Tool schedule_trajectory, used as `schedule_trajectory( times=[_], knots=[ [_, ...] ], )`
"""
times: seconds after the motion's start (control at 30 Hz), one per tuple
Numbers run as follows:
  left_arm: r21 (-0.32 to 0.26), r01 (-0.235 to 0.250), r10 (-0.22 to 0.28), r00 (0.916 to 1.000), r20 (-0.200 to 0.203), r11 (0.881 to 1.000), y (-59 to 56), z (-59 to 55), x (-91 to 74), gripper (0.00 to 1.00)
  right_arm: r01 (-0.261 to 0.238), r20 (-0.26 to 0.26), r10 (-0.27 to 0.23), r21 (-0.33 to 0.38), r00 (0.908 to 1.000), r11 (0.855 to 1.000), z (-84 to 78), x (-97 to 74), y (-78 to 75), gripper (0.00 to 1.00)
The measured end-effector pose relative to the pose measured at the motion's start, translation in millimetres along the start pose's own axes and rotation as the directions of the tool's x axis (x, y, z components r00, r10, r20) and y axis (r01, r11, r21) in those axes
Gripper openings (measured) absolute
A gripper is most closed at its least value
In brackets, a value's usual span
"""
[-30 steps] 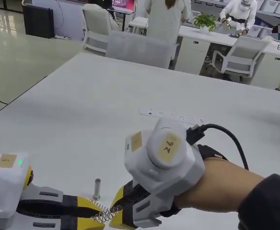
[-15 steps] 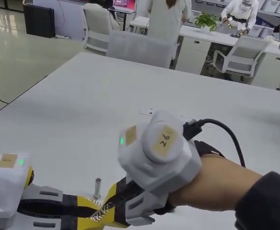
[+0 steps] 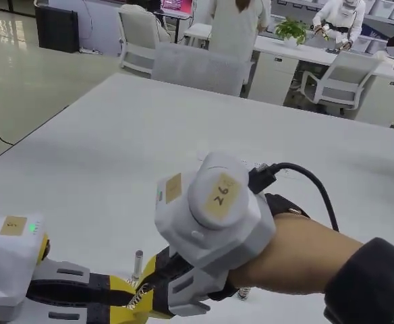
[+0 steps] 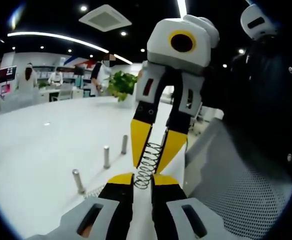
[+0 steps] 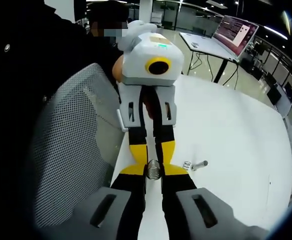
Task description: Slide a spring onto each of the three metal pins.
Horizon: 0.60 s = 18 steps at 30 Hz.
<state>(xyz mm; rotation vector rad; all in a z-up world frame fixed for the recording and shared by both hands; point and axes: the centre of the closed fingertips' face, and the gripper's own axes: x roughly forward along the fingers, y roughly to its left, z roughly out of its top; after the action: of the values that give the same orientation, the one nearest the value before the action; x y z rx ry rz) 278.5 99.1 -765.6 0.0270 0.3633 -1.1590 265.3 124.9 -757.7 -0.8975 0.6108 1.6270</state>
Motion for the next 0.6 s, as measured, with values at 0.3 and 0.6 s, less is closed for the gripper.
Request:
schedule_trajectory(
  times=[0.3, 0.6],
  knots=[
    [-0.008, -0.018, 0.018, 0.9998, -0.007, 1.000, 3.9, -3.8, -1.4, 0.13, 0.018, -0.021, -0.018, 0.011, 0.9996, 1.000, -7.1, -1.9, -5.2, 0.08],
    [-0.029, -0.074, 0.075, 0.9972, 0.006, 0.997, 15.7, -5.4, -7.4, 0.27, 0.036, -0.055, -0.035, 0.025, 0.9979, 0.999, -19.9, -5.1, -10.0, 0.08]
  ],
)
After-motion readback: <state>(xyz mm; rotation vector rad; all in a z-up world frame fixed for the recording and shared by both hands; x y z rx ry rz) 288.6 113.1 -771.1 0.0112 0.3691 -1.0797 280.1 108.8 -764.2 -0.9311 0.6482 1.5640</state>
